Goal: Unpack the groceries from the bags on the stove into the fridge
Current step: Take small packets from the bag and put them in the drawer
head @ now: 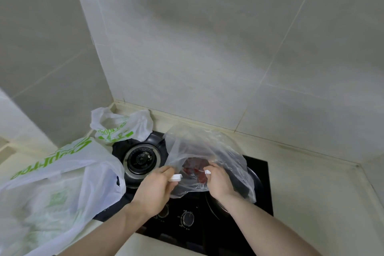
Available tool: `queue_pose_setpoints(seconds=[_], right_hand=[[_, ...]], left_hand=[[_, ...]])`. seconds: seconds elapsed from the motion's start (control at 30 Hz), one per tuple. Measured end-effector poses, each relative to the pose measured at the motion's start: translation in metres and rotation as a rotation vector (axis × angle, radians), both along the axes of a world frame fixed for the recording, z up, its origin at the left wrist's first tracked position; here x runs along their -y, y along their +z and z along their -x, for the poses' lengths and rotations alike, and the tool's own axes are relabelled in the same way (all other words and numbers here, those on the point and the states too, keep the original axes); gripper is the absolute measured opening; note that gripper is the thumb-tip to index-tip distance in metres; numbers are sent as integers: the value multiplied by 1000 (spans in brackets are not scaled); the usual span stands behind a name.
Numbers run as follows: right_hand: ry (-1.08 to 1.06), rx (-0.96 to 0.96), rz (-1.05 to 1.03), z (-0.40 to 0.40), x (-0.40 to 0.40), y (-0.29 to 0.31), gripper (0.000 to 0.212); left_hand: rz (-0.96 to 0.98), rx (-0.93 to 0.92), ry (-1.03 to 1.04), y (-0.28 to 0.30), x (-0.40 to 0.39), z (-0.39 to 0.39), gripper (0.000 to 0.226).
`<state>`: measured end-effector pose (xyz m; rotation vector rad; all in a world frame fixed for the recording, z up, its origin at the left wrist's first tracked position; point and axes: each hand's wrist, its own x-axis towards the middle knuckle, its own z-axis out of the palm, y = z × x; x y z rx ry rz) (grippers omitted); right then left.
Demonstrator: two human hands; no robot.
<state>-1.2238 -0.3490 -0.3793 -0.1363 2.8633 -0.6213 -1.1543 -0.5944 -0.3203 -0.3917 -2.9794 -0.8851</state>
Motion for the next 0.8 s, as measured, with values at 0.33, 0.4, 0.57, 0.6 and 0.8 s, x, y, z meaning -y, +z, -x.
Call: queue_pose_setpoints(seconds=[0.33,0.4,0.57,0.6,0.8], right_hand=[[-52,69,-132,66,-3,-16,31],[-15,127,-191,73,0,-15,19],[-22,158,-289,81,17,-20,12],[-16,147,-292,82,19,-20,13],[50,92,-198,64,28,6,16]], left_hand=[[-110,-14,57,19,24,-4,14],[-132,-14,83,22,28,-4,13],[-177,-32,100,25,31,-1,14],[-184,-34,96,26,31,0,12],[-219,-37,94,27,33,-1,16]])
